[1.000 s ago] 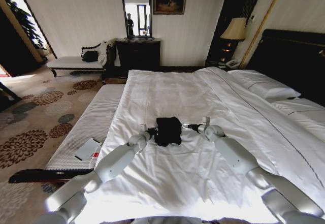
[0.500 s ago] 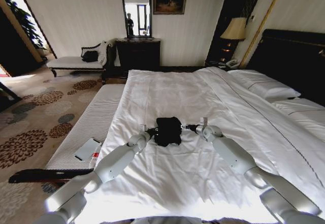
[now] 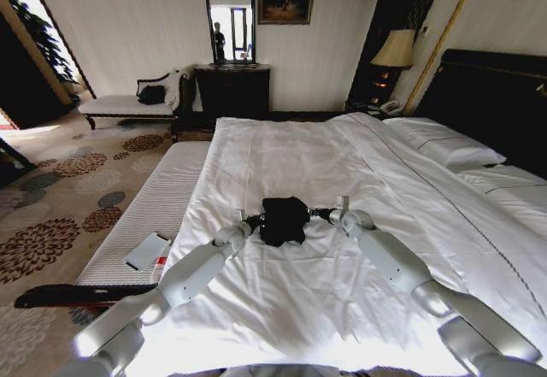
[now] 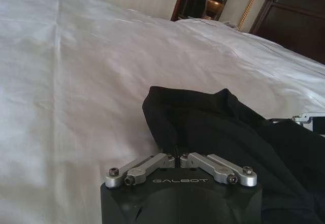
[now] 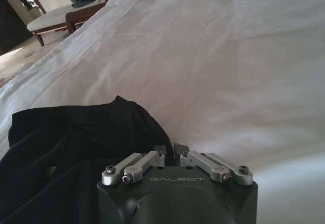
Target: Fold the clothes on the bed.
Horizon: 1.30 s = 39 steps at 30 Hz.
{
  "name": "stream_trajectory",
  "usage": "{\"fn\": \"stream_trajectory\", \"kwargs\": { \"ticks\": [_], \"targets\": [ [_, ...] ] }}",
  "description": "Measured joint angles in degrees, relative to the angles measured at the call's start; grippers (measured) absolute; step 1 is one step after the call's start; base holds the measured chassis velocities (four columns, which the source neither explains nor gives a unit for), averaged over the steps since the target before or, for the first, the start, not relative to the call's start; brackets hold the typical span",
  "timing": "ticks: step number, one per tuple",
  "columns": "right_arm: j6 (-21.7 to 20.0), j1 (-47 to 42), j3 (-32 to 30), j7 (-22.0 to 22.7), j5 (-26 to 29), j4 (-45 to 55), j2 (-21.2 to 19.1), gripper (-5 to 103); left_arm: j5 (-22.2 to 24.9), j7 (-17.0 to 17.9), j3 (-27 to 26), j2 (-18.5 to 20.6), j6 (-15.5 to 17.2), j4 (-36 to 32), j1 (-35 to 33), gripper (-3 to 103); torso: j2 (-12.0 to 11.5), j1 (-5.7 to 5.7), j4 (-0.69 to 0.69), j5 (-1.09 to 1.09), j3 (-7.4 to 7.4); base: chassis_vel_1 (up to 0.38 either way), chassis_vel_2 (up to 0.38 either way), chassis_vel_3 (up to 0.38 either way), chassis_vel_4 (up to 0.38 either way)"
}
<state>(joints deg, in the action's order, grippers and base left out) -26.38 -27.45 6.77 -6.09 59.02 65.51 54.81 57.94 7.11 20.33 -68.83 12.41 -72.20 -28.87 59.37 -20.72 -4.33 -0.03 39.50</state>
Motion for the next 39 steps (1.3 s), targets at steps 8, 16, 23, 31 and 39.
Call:
{"fn": "stream_trajectory", "kwargs": {
  "ticks": [8,16,23,31,39],
  "targets": [
    [-0.01,-0.34,-0.14,0.23,0.29,2.39,-1.08,0,0.11,0.15,-0.4,0.62,-0.02,-0.57,0.46,0,0.0,0.0,0.01,0.0,0.0,0.0,0.0,0.0,0.0],
    [-0.15,-0.5,-1.03,1.26,1.77,6.9,-3.29,0,1.45,0.85,-1.17,2.0,0.01,-2.27,2.97,0,0.0,0.0,0.01,0.0,0.0,0.0,0.0,0.0,0.0],
    [-0.21,-0.11,-2.19,1.69,2.34,10.09,-5.67,0,2.47,1.07,-1.37,3.45,0.15,-3.78,5.84,0,0.0,0.0,0.0,0.0,0.0,0.0,0.0,0.0,0.0],
    [-0.44,2.42,-3.87,2.65,3.94,13.65,-9.08,0,5.33,1.12,-1.12,6.06,0.42,-5.94,11.73,0,0.0,0.0,0.01,0.0,0.0,0.0,0.0,0.0,0.0],
    [-1.23,14.6,-1.37,2.73,8.48,13.57,-12.92,0,10.16,1.0,-0.34,6.74,0.72,-6.65,21.28,0,0.0,-0.01,0.0,-0.02,0.0,0.0,0.0,0.0,0.0]
  ]
}}
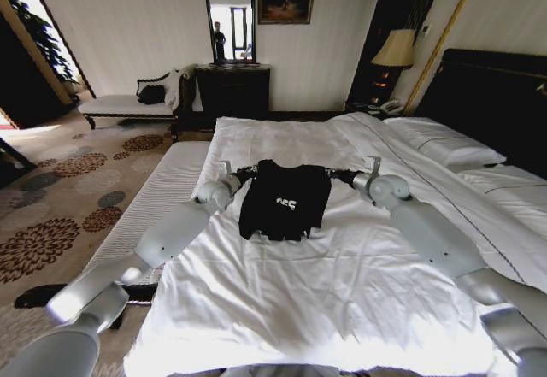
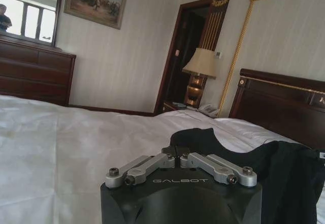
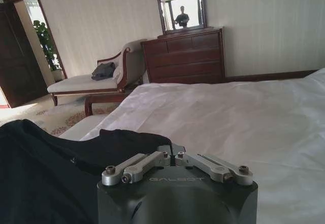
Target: Fold the clothes on the bed.
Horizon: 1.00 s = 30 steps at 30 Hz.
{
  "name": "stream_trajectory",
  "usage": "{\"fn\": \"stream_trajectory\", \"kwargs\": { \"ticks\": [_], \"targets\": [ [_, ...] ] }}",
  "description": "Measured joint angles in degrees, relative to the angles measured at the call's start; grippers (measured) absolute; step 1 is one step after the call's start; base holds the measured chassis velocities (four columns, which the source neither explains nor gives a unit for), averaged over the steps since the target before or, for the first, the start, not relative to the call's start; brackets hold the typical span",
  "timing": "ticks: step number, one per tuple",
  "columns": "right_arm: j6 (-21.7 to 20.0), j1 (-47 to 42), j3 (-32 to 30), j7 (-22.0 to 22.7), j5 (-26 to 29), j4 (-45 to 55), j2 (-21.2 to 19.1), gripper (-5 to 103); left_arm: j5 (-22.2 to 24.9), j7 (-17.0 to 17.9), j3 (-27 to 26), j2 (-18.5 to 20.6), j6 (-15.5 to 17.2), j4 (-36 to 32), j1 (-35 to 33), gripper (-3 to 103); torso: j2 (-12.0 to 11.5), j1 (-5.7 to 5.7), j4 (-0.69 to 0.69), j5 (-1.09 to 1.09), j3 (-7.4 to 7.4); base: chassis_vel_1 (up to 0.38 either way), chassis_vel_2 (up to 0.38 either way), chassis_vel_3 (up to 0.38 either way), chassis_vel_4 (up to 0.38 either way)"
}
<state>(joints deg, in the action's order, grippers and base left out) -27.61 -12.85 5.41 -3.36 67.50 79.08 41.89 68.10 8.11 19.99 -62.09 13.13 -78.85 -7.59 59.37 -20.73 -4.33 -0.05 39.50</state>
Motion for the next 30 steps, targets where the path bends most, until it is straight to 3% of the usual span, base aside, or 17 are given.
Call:
{"fn": "stream_trajectory", "kwargs": {
  "ticks": [9,14,22,30],
  "targets": [
    [-0.65,10.8,5.57,0.48,4.66,-1.66,-1.97,0,3.94,-2.42,3.35,-0.49,0.08,6.58,13.52,0,0.0,-0.01,0.01,0.02,0.0,0.0,0.0,0.0,0.0],
    [-0.62,21.59,10.17,0.26,5.22,-6.42,-1.18,0,6.6,-3.84,5.81,-1.28,-0.19,12.12,22.03,0,0.0,-0.01,-0.01,0.03,0.0,0.0,0.0,0.0,0.0],
    [0.02,32.8,16.57,-0.9,6.11,-13.64,1.23,0,7.58,-4.25,5.92,-2.69,-0.37,16.16,28.14,0,0.0,0.0,0.01,-0.01,0.0,0.0,0.0,0.0,0.0],
    [0.1,36.63,17.9,-1.06,6.5,-15.11,2.27,0,9.12,-4.48,5.26,-3.08,-0.33,17.77,33.66,0,0.0,0.0,-0.01,0.02,0.0,0.0,0.0,0.0,0.0]
  ]
}}
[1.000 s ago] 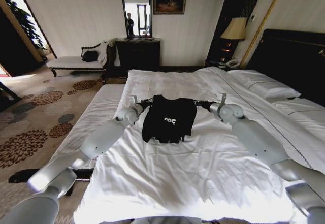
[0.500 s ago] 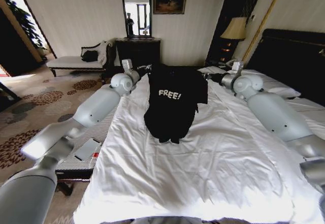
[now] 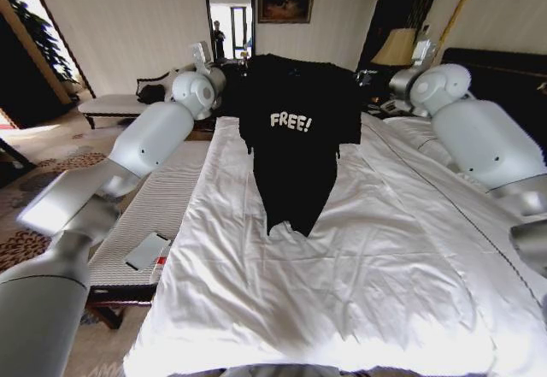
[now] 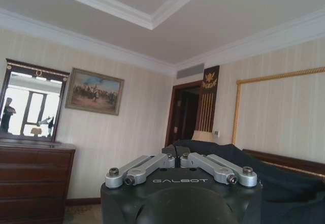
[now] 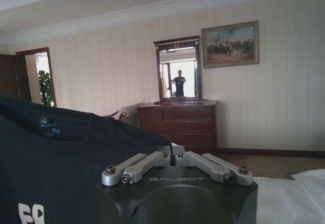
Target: Fold the clothes on the bed.
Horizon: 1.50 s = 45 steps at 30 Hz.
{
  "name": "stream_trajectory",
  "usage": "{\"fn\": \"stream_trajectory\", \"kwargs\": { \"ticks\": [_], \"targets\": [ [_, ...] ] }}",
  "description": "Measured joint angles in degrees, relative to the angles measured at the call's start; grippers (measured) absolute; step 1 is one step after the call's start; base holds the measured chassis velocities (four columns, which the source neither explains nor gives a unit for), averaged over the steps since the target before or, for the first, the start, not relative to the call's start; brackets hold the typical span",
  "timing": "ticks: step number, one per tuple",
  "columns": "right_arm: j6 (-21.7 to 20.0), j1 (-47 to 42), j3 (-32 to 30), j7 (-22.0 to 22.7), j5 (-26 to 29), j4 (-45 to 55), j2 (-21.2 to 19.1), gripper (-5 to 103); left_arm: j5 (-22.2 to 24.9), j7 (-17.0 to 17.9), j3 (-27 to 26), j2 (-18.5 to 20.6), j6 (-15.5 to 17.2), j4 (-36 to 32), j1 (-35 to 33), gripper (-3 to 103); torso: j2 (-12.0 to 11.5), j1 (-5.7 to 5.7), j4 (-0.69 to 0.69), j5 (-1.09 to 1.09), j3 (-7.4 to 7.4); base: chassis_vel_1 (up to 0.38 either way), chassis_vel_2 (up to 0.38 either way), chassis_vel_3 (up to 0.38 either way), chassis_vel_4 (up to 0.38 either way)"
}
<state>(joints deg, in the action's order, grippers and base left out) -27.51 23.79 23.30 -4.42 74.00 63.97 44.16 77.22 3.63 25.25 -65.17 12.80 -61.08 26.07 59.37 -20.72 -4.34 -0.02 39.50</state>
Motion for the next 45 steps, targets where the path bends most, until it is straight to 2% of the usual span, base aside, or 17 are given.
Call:
{"fn": "stream_trajectory", "kwargs": {
  "ticks": [9,13,17,18,22,23,27,28,31,33,35,37,39,40,42,44,45],
  "targets": [
    [-0.84,2.78,-0.34,0.53,3.03,1.98,-2.11,0,3.11,1.72,-1.49,4.53,1.12,-7.15,1.24,0,0.0,0.01,0.0,0.0,-0.01,0.0,0.0,0.0,0.0],
    [-1.73,2.97,-1.35,2.09,4.79,5.55,-3.48,0,4.55,3.52,-2.45,8.07,1.57,-14.55,-1.07,0,0.0,0.0,0.02,-0.02,-0.01,0.0,0.0,0.0,0.0],
    [-3.53,0.3,-5.16,5.36,8.39,13.86,-6.61,0,7.27,6.2,-4.95,14.04,2.29,-24.19,-4.56,0,0.0,0.0,0.0,-0.02,-0.01,0.0,0.0,0.0,0.0],
    [-3.53,0.3,-5.16,5.36,8.39,13.86,-6.61,0,7.27,6.2,-4.95,14.04,2.29,-24.19,-4.56,0,0.0,0.0,0.0,-0.02,-0.01,0.0,0.0,0.0,0.0],
    [-6.58,-4.49,-12.28,10.99,15.55,25.85,-11.53,0,12.29,8.67,-10.38,24.76,3.13,-36.71,-10.23,0,0.0,0.01,0.02,-0.02,-0.01,0.0,0.0,0.0,0.0],
    [-6.58,-4.49,-12.28,10.99,15.55,25.85,-11.53,0,12.29,8.67,-10.38,24.76,3.13,-36.71,-10.23,0,0.0,0.01,0.02,-0.02,-0.01,0.0,0.0,0.0,0.0],
    [-9.01,-11.02,-21.7,15.9,23.98,37.85,-17.27,0,15.8,10.3,-20.49,33.85,3.49,-49.83,-19.23,0,0.01,0.02,0.05,-0.06,-0.02,0.0,0.0,0.0,0.0],
    [-9.01,-11.02,-21.7,15.9,23.98,37.85,-17.27,0,15.8,10.3,-20.49,33.85,3.49,-49.83,-19.23,0,0.01,0.02,0.05,-0.06,-0.02,0.0,0.0,0.0,0.0],
    [-10.18,-20.71,-32.4,18.11,28.91,45.06,-22.45,0,19.39,10.96,-26.76,40.03,3.78,-57.01,-24.52,0,0.01,0.03,-0.01,0.01,-0.03,0.0,0.0,0.0,0.0],
    [-10.23,-22.7,-34.51,18.46,29.83,46.42,-23.75,0,20.15,10.9,-28.07,41.67,3.78,-58.56,-25.83,0,0.01,0.03,-0.05,0.02,-0.03,0.0,0.0,0.0,0.0],
    [-9.92,-27.22,-39.62,19.59,33.85,51.71,-29.27,0,22.72,10.27,-32.71,48.14,3.12,-63.82,-31.33,0,0.01,0.03,-0.05,-0.01,-0.03,0.0,0.0,0.0,0.0],
    [-9.9,-28.02,-40.87,20.15,35.05,53.24,-30.39,0,23.33,9.89,-34.59,50.33,2.62,-65.51,-33.2,0,0.01,0.03,-0.05,-0.02,-0.02,0.0,0.0,0.0,0.0],
    [-10.03,-31.2,-46.45,22.08,39.15,57.57,-32.86,0,26.23,9.54,-42.25,55.65,1.58,-70.07,-39.16,0,0.02,0.02,0.03,0.0,-0.03,0.0,0.0,0.0,0.0],
    [-10.03,-31.2,-46.45,22.08,39.15,57.57,-32.86,0,26.23,9.54,-42.25,55.65,1.58,-70.07,-39.16,0,0.02,0.02,0.03,0.0,-0.03,0.0,0.0,0.0,0.0],
    [-10.37,-33.82,-51.14,24.05,43.28,60.85,-34.16,0,29.83,10.17,-52.05,58.63,1.52,-73.3,-45.89,0,0.02,0.02,0.06,-0.03,-0.03,0.0,0.0,0.0,0.0],
    [-10.83,-38.16,-57.27,26.67,47.53,64.46,-35.73,0,32.43,10.93,-57.34,61.1,1.53,-75.5,-50.34,0,0.02,0.03,0.02,-0.02,-0.03,0.0,0.0,0.0,0.0],
    [-10.83,-38.16,-57.27,26.67,47.53,64.46,-35.73,0,32.43,10.93,-57.34,61.1,1.53,-75.5,-50.34,0,0.02,0.03,0.02,-0.02,-0.03,0.0,0.0,0.0,0.0]
  ]
}}
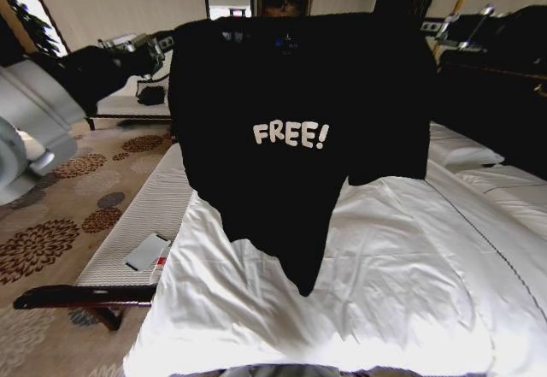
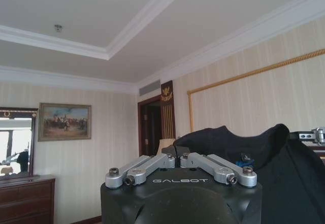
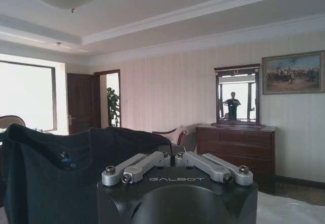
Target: Fold the clothes on the bed.
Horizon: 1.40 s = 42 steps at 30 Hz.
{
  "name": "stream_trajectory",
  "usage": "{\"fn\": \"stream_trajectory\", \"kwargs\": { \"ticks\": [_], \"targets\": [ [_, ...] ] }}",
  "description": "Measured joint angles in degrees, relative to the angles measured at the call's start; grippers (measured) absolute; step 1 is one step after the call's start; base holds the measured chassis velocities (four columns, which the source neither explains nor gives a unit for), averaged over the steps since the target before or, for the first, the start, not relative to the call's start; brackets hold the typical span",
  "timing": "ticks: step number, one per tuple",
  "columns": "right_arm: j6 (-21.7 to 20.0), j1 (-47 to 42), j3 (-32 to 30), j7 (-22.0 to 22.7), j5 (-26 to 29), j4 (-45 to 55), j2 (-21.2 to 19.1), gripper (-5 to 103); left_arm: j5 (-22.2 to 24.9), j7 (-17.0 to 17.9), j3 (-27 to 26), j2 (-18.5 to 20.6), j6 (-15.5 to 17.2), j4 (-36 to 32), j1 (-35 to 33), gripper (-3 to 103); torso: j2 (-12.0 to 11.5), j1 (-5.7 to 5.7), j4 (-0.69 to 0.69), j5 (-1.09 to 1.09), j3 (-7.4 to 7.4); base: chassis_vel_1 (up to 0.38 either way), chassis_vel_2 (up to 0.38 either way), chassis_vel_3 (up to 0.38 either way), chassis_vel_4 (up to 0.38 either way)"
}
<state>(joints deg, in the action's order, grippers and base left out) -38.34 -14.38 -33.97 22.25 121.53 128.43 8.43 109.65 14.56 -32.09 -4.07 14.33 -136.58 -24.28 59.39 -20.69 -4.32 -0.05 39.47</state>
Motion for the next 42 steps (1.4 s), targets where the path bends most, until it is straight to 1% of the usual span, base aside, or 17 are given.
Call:
{"fn": "stream_trajectory", "kwargs": {
  "ticks": [3,4,7,10,15,16,20,21,24,25,29,30,34,35,39,40,42],
  "targets": [
    [-0.59,-1.97,-3.51,2.44,3.83,2.39,-0.8,0,1.21,1.36,-1.73,0.32,0.32,-1.03,-0.99,0,0.0,0.0,-0.03,0.01,0.01,0.0,0.0,0.0,0.0],
    [-0.93,-2.76,-7.11,7.03,10.29,5.14,-1.57,0,5.77,3.96,-4.76,0.94,2.6,-2.22,-1.22,0,-0.03,-0.05,-0.03,0.01,0.03,0.0,0.0,0.0,0.0],
    [-1.1,-2.74,-7.46,8.31,11.61,5.55,-1.75,0,8.12,4.76,-6.06,2.11,3.97,-2.18,-0.71,0,-0.03,-0.05,0.0,0.02,0.03,0.0,0.0,0.0,0.0],
    [-1.89,-2.71,-7.54,10.16,13.18,5.94,-1.63,0,10.44,7.36,-5.76,2.02,6.15,-2.3,-0.5,0,-0.02,-0.03,0.01,0.03,0.02,0.0,0.0,0.0,0.0],
    [-2.87,-3.42,-5.11,12.86,11.88,6.14,0.52,0,8.13,9.94,-1.33,-2.59,7.3,-3.84,-3.53,0,-0.02,-0.03,-0.04,0.0,0.02,0.0,0.0,0.0,0.0],
    [-2.87,-3.42,-5.11,12.86,11.88,6.14,0.52,0,8.13,9.94,-1.33,-2.59,7.3,-3.84,-3.53,0,-0.02,-0.03,-0.04,0.0,0.02,0.0,0.0,0.0,0.0],
    [-3.56,-7.69,0.44,13.22,4.13,4.57,6.81,0,-1.11,10.85,1.84,-7.45,7.39,-4.32,-9.28,0,-0.04,-0.05,0.0,0.03,0.04,0.0,0.0,0.0,0.0],
    [-3.56,-7.69,0.44,13.22,4.13,4.57,6.81,0,-1.11,10.85,1.84,-7.45,7.39,-4.32,-9.28,0,-0.04,-0.05,0.0,0.03,0.04,0.0,0.0,0.0,0.0],
    [-2.71,-12.98,4.91,8.53,-8.02,0.46,13.19,0,-11.12,10.2,9.17,-11.36,6.93,-0.38,-9.35,0,-0.03,-0.04,-0.02,0.03,0.03,0.0,0.0,0.0,0.0],
    [-2.71,-12.98,4.91,8.53,-8.02,0.46,13.19,0,-11.12,10.2,9.17,-11.36,6.93,-0.38,-9.35,0,-0.03,-0.04,-0.02,0.03,0.03,0.0,0.0,0.0,0.0],
    [1.86,-14.71,12.58,-0.38,-21.3,-5.95,18.62,0,-19.49,8.16,18.73,-15.7,6.29,8.0,-6.94,0,-0.03,-0.05,0.02,0.02,0.04,0.0,0.0,0.0,0.0],
    [1.86,-14.71,12.58,-0.38,-21.3,-5.95,18.62,0,-19.49,8.16,18.73,-15.7,6.29,8.0,-6.94,0,-0.03,-0.05,0.02,0.02,0.04,0.0,0.0,0.0,0.0],
    [3.92,-14.75,20.28,-3.26,-30.08,-13.42,23.47,0,-27.21,7.32,28.96,-23.72,6.16,16.06,-4.07,0,-0.04,-0.05,-0.01,0.02,0.04,0.0,0.0,0.0,0.0],
    [3.92,-14.75,20.28,-3.26,-30.08,-13.42,23.47,0,-27.21,7.32,28.96,-23.72,6.16,16.06,-4.07,0,-0.04,-0.05,-0.01,0.02,0.04,0.0,0.0,0.0,0.0],
    [5.73,-15.03,24.86,-6.68,-36.94,-21.83,27.68,0,-34.11,7.25,36.64,-32.43,5.93,23.3,-1.83,0,-0.04,-0.05,-0.03,0.02,0.04,0.0,0.0,0.0,0.0],
    [5.73,-15.03,24.86,-6.68,-36.94,-21.83,27.68,0,-34.11,7.25,36.64,-32.43,5.93,23.3,-1.83,0,-0.04,-0.05,-0.03,0.02,0.04,0.0,0.0,0.0,0.0],
    [6.88,-15.23,26.87,-8.66,-40.36,-26.31,29.85,0,-36.16,7.07,39.6,-35.49,5.84,27.19,-0.95,0,-0.04,-0.05,-0.03,0.03,0.04,0.0,0.0,0.0,0.0]
  ]
}}
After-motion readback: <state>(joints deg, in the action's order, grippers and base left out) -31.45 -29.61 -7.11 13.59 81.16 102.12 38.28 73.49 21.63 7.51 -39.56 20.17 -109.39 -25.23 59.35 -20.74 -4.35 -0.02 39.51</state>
